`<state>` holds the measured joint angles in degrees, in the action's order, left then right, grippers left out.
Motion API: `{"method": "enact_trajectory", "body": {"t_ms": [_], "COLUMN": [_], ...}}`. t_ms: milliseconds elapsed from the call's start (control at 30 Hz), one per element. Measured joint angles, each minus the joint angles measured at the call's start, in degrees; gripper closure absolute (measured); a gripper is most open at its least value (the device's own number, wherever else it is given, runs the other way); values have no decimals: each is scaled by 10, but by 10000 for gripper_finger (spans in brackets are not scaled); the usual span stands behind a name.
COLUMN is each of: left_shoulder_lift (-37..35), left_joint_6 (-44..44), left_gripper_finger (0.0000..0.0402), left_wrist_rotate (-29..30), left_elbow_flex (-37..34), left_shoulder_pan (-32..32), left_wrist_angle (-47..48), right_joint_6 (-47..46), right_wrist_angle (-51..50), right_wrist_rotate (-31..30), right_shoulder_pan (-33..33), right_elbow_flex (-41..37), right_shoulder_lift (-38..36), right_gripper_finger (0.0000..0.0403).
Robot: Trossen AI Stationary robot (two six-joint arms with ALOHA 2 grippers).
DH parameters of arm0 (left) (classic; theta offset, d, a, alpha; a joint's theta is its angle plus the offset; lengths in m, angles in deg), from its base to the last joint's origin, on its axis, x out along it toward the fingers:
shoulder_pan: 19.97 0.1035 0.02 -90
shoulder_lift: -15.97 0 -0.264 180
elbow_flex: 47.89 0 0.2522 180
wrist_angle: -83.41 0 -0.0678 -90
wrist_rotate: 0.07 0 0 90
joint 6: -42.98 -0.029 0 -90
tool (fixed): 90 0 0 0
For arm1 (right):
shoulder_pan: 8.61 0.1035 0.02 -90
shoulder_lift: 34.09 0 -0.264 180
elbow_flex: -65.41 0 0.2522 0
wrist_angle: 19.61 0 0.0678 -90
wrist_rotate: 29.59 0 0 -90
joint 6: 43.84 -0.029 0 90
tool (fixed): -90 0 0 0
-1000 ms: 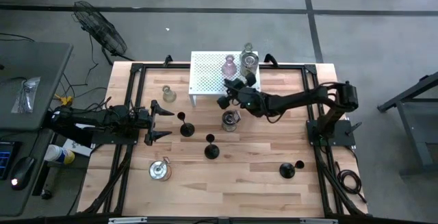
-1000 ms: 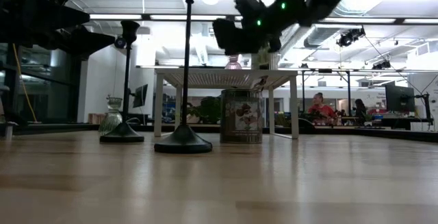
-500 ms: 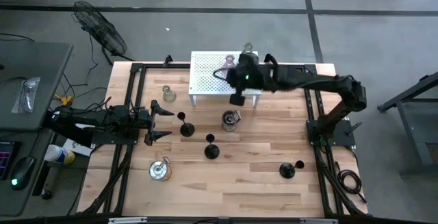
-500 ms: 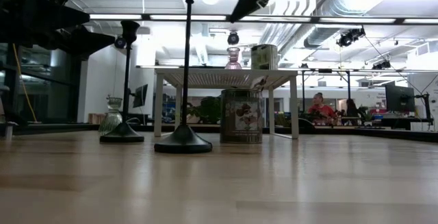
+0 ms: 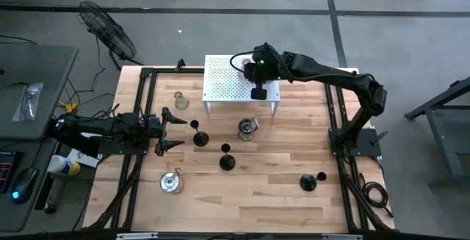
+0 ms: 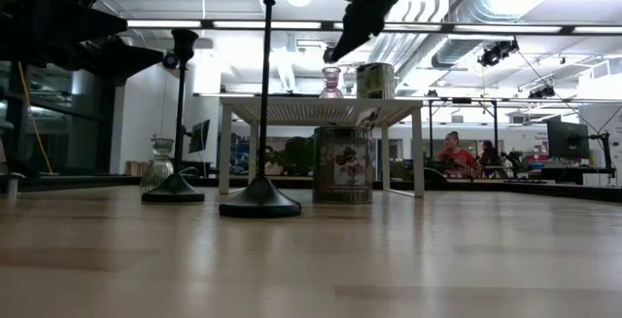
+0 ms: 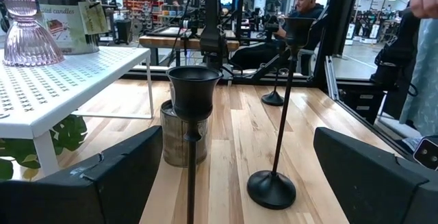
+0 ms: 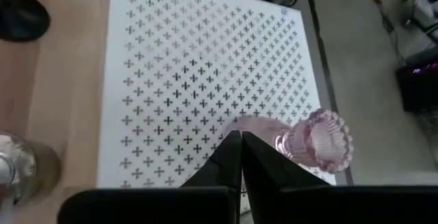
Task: Pick & Place candle stick holders
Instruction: Put the pink glass candle holder on the shelf aligned with the other glass candle holder
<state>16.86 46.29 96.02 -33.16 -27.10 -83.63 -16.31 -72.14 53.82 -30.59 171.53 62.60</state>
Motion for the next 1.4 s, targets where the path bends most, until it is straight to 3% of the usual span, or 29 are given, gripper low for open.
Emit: {"method": "enact_trajectory", "body": {"t_ms": [867, 1400], "left_shoulder_lift": [0, 0], "left_joint_6": [0, 0], "left_gripper_finger": [29, 29], "left_wrist_rotate": [-7, -5], "left_elbow_flex": [0, 0], "left_shoulder_pan": [0, 0], "left_wrist_angle": [1, 1], "right_joint_6": [60, 73], "right_wrist_angle": [78, 99], "right_wrist_rotate": [-113, -117], "right_shoulder_pan": [-22, -39], "right_elbow_flex": [0, 0], "right_shoulder_lift": [46, 48], "right_gripper_finger": [399, 399]}}
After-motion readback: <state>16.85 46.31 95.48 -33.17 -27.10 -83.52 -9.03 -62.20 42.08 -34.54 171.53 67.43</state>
